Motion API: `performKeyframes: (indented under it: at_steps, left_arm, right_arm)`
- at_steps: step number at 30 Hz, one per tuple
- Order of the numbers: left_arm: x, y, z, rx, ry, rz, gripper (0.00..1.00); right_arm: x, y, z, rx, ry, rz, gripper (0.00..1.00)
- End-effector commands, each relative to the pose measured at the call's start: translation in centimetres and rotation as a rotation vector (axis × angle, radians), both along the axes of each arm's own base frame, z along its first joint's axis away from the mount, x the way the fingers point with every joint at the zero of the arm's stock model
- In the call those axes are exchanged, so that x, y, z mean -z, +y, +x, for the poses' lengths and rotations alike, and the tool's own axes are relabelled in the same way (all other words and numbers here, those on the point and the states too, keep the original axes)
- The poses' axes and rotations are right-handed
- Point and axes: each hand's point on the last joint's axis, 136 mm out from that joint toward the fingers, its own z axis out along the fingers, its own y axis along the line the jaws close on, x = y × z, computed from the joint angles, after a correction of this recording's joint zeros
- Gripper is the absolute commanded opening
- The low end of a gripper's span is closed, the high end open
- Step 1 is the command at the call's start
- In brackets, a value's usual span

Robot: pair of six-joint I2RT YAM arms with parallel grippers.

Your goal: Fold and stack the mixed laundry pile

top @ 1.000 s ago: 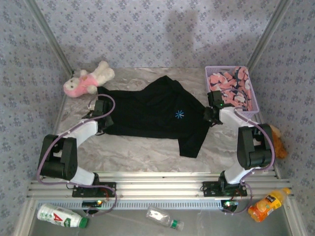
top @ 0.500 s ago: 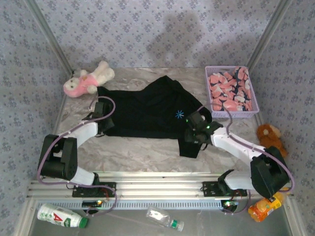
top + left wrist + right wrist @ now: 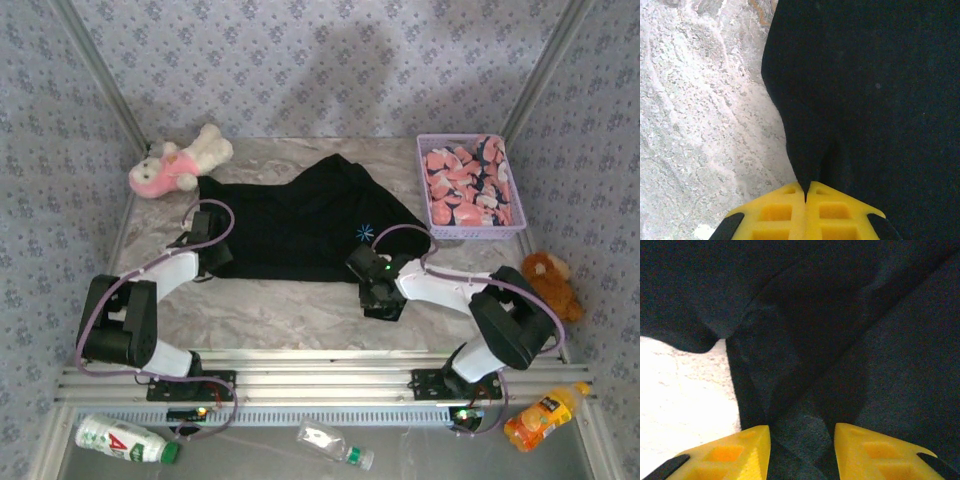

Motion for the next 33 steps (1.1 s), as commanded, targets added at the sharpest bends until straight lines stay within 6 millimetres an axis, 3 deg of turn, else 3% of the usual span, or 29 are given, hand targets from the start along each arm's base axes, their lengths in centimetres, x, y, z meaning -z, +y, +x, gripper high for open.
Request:
performKeyframes:
  at_steps: [1,5,11,18,24,29,33]
  left_arm:
    - [-0.4,0.1,0.0,0.000,-0.013,-0.004,0.00]
    - [-0.6,0.5,0.0,-0.004,-0.013,0.020,0.00]
    - [-0.6,2.0,0.4,-0.047,-0.020,0.047,0.00]
    - [-1.1,3.4,2.6,-0.098,-0.048,0.038,0.00]
    - [-2.3,2.9,4.7,-0.088,-0.076,0.014,0.00]
    - [-2.8,1.9,5.6,-0.065,-0.083,-0.033,0.00]
    - [-2.4,1.1,5.5,-0.038,-0.059,-0.070,0.02]
  right_arm:
    - [0.3,-0.9,0.3,0.042,0.006,-0.040,0.30]
    - [-0.7,-1.4,0.7,0.046,-0.012,-0.039,0.17]
    - [-3.1,-2.6,1.0,0.050,-0.040,-0.016,0.08]
    - [-4.2,-6.4,1.3,0.163,-0.054,0.042,0.00]
    - [-3.8,-11.3,0.4,0.338,-0.069,0.050,0.00]
    - [-1.2,-11.7,-1.5,0.412,-0.011,0.111,0.00]
    - [-0.2,-10.9,-1.6,0.429,-0.010,0.171,0.11]
